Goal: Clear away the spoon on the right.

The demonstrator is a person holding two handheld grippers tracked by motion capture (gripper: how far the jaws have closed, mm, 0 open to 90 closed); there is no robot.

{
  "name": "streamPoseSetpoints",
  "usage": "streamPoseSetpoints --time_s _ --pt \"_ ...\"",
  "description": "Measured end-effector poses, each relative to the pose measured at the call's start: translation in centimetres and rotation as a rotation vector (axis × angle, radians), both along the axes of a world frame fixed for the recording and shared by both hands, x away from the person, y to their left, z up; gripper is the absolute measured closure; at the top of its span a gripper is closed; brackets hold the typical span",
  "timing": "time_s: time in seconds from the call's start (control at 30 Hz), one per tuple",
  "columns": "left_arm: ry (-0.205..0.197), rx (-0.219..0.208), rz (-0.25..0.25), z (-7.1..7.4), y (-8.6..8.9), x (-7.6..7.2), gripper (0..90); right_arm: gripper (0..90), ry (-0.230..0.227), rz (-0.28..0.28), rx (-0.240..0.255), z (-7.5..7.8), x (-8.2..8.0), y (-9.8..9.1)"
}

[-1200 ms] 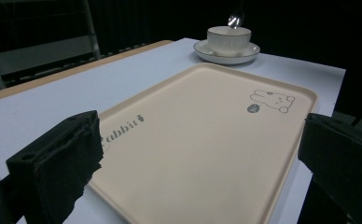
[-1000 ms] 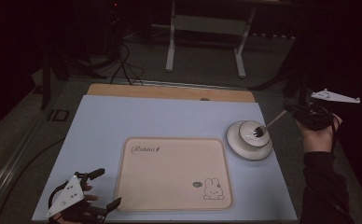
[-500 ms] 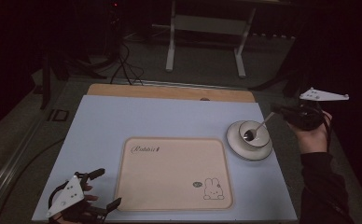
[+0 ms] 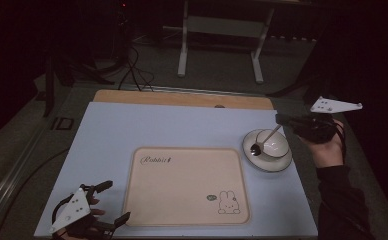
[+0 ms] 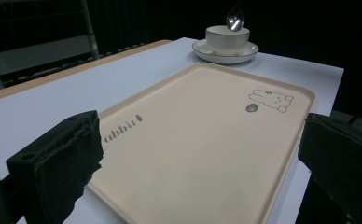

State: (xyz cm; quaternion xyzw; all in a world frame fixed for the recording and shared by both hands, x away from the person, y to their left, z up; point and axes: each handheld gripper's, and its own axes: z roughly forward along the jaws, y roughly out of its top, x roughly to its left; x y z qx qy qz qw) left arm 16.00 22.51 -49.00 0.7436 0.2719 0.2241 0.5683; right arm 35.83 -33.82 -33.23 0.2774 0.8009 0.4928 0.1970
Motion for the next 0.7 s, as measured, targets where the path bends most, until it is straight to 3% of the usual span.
streamPoseSetpoints --time_s 0.7 --pt "0.0 0.001 -0.003 0.0 0.0 0.0 0.0 89.5 0.031 0.258 -0.023 -0.5 -1.4 4.6"
